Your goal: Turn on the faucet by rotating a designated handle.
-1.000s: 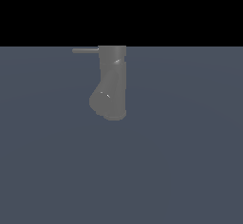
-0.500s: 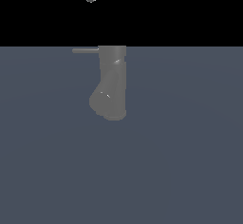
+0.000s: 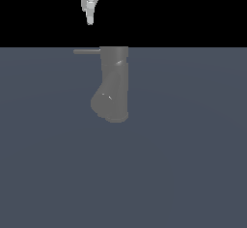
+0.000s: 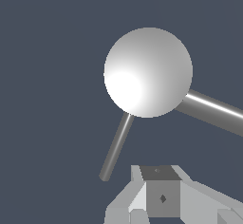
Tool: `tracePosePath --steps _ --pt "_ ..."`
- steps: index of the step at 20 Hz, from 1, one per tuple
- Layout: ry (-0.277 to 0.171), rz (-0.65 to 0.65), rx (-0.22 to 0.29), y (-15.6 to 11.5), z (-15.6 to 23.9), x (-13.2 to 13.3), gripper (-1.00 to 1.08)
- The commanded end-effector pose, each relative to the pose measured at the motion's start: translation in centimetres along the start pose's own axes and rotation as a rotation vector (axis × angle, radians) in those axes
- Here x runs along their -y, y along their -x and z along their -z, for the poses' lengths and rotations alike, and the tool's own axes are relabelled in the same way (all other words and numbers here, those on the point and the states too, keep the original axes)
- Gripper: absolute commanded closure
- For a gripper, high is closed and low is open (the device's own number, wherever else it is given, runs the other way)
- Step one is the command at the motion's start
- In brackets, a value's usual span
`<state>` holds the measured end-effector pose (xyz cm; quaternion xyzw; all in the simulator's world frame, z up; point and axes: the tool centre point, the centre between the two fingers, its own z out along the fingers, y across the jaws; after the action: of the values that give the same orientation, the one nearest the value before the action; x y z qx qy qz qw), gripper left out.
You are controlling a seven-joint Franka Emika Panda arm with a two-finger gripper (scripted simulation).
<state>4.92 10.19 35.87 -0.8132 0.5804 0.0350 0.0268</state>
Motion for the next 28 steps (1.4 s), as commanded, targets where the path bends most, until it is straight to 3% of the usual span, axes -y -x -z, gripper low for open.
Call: tracePosePath --steps 1,14,28 --pt "0.001 -0.061 -0.011 0.2 -1.3 1.3 1.08" --pt "-0.007 -0.313 -0.069 1.3 -7.2 6.4 1.08" --pt "-0.014 -0.38 -0.088 1.8 -9.0 7.7 1.08"
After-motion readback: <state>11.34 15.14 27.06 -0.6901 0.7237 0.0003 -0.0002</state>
